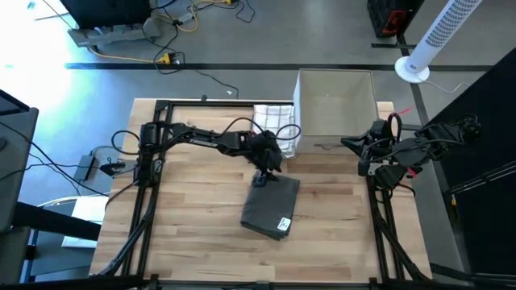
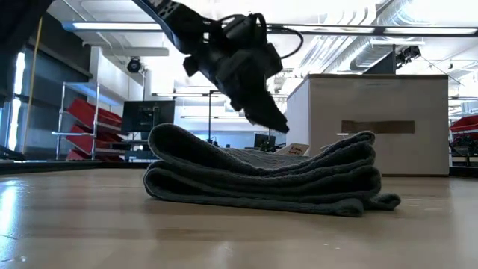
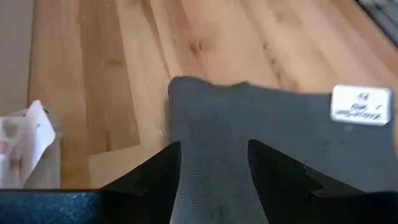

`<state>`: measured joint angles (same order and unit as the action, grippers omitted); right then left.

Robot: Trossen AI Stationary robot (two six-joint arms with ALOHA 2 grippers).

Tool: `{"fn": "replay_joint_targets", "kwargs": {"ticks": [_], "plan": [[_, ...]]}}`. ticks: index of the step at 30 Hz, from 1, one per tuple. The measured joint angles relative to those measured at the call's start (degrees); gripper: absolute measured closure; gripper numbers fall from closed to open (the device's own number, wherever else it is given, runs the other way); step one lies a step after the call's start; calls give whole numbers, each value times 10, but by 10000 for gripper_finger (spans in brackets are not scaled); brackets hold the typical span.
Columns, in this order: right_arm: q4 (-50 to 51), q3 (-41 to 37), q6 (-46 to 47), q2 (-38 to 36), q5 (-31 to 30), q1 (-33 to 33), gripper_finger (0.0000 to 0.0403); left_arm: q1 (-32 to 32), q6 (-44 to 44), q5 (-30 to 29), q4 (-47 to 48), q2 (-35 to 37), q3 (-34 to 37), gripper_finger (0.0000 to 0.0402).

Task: Fold towel
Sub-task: Stack the gray towel on top of the white checkered towel

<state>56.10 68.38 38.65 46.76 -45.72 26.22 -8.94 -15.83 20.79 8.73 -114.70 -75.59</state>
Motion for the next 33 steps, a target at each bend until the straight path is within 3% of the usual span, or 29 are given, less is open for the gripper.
{"fn": "replay_joint_targets", "kwargs": {"ticks": [4, 9, 19, 27, 33], "plan": [[2, 0, 0, 0, -12, 0, 403, 5, -2, -66, 0, -12, 0, 222], [3, 0, 0, 0, -12, 0, 403, 8, 17, -63, -1, -18, 0, 216], [5, 0, -1, 0, -21, 0, 403, 9, 28, -61, 12, -19, 0, 163], [15, 0, -1, 0, -21, 0, 403, 17, 7, -57, 18, -27, 14, 160], [18, 0, 0, 0, -22, 0, 403, 18, 19, -19, 35, -56, 15, 160]]}}
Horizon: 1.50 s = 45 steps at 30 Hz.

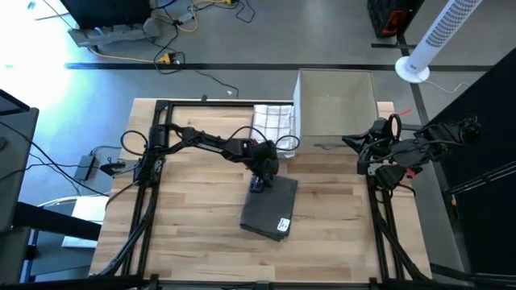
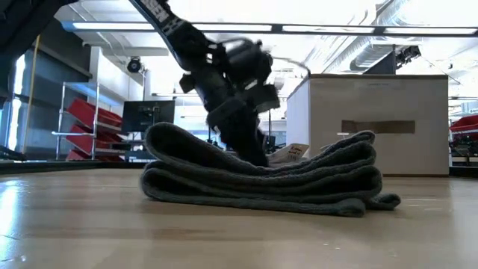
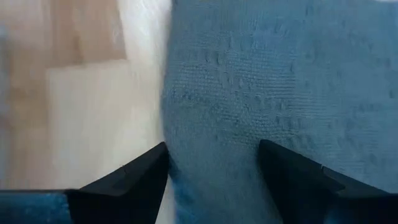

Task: Fold towel
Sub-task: Stack the gray towel on top of the white checkered towel

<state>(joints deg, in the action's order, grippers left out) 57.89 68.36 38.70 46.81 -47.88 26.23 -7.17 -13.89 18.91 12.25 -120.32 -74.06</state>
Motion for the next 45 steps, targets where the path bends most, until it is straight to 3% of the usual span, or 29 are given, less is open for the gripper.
{"fn": "replay_joint_targets", "kwargs": {"ticks": [4, 7, 14, 19, 22, 31, 45], "plan": [[2, 0, 0, 0, 0, 0, 403, 3, 12, -15, 0, -7, -1, 164], [2, 0, -1, 0, 0, 0, 403, 5, 6, -44, 1, -8, -1, 194], [8, 0, 0, 0, 0, 0, 403, 6, 13, -76, 60, -2, -18, 371], [16, 0, -2, 0, 0, 0, 403, 6, -7, -91, 147, 39, -39, 372], [27, 0, -1, 0, -1, 0, 403, 7, -44, -149, 174, 87, -57, 372], [36, 0, 11, 0, -26, 0, 403, -62, -98, -271, 103, 138, -59, 372], [37, 0, 28, 0, -44, 0, 403, -196, -90, -209, -31, 124, -59, 372]]}}
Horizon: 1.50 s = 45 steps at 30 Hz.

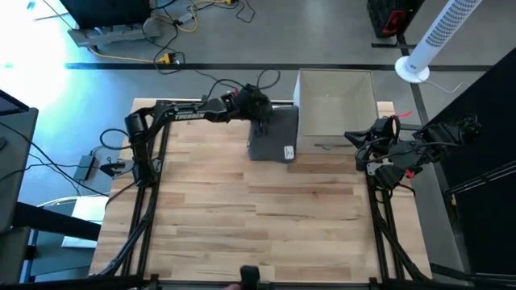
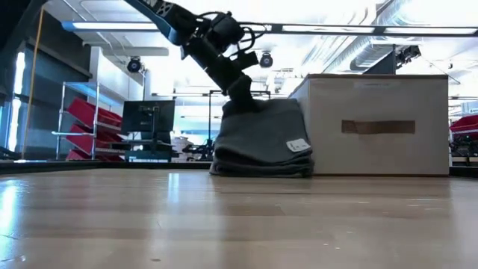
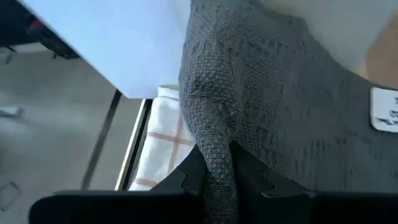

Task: Fold towel
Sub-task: Stack the gray towel on top of the white checkered towel, then return to Home Position

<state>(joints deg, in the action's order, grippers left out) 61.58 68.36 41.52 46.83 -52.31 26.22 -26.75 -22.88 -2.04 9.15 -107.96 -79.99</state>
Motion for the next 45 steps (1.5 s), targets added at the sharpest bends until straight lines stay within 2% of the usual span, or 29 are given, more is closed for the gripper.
{"fn": "replay_joint_targets", "kwargs": {"ticks": [3, 9, 14, 16, 21, 26, 28, 32, 35, 37, 39, 45], "plan": [[1, 0, 16, 0, -11, 0, 403, -20, -4, -3, -9, -21, 0, 372], [3, 0, 40, 0, -20, 0, 403, -33, -15, 32, -71, -71, 0, 372], [1, 0, 62, 0, -20, 0, 403, -29, -32, 27, -106, -99, 0, 372], [1, 0, 66, 0, -20, 0, 403, -29, -38, 19, -122, -103, 0, 357], [1, 0, 73, 0, -20, 0, 403, -28, -40, -35, -147, -104, 0, 289], [2, 0, 70, 0, -24, 0, 403, -29, -54, -68, -155, -104, 0, 238], [3, 0, 64, 0, -24, 0, 403, -29, -56, -102, -151, -104, 0, 225], [3, 0, 61, 0, -26, 0, 403, -28, -77, -208, -142, -100, 0, 211], [3, 0, 60, 0, -28, 0, 403, -25, -97, -244, -117, -76, 0, 210], [3, 0, 60, 0, -28, 0, 403, -20, -101, -233, -95, -49, 0, 209], [3, 0, 60, 0, -28, 0, 403, -15, -98, -194, -68, -15, 0, 209], [3, 0, 60, 0, -26, 0, 403, -1, -22, -21, 27, 112, -1, 209]]}}
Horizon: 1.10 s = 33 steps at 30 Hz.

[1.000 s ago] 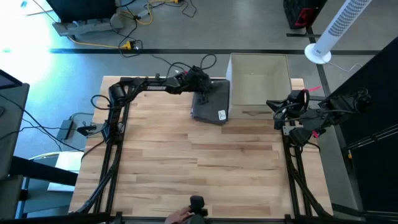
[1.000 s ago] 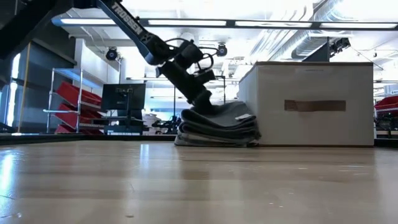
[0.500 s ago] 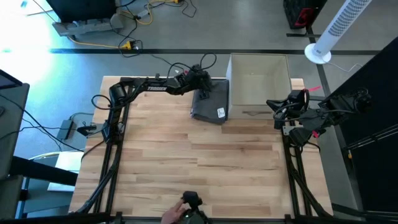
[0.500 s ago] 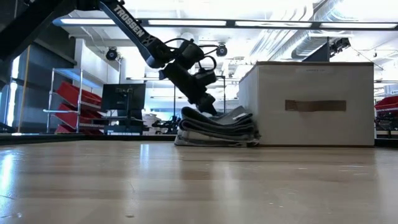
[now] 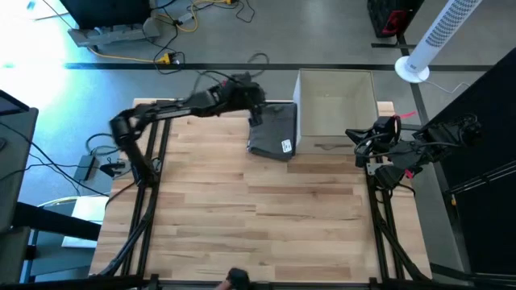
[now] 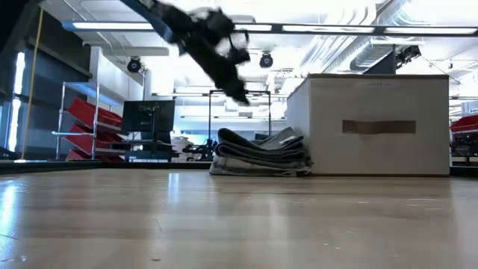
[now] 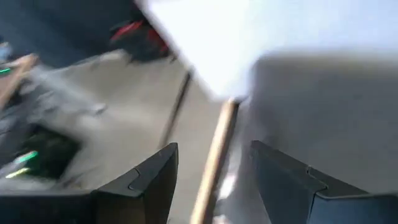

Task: Fold towel
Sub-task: Return to Home Position

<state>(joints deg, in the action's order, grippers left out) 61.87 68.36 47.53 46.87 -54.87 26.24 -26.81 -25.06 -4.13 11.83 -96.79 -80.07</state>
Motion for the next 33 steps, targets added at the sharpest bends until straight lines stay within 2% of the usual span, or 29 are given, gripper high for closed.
{"fn": "replay_joint_targets", "kwargs": {"ticks": [5, 8, 13, 21, 23, 28, 30, 33], "plan": [[-28, 0, -46, 10, -5, 0, 403, 11, 114, 105, 79, 100, 0, 209], [-81, 0, -135, 22, -2, 0, 403, 24, 156, 125, 138, 148, 0, 209], [-216, 0, -275, 48, 14, -16, 403, 66, 173, 131, 204, 195, 0, 209], [-401, 0, -330, 112, 183, -86, 403, 146, 168, 227, 214, 258, 0, 209], [-439, 0, -330, 135, 231, -114, 403, 168, 161, 228, 214, 277, 1, 209], [-531, 0, -324, 182, 397, -169, 403, 199, 159, 219, 191, 328, 5, 209], [-554, 0, -330, 190, 421, -178, 403, 201, 169, 205, 191, 345, 5, 209], [-552, 0, -308, 191, 413, -180, 403, 201, 234, 163, 205, 364, 5, 209]]}}
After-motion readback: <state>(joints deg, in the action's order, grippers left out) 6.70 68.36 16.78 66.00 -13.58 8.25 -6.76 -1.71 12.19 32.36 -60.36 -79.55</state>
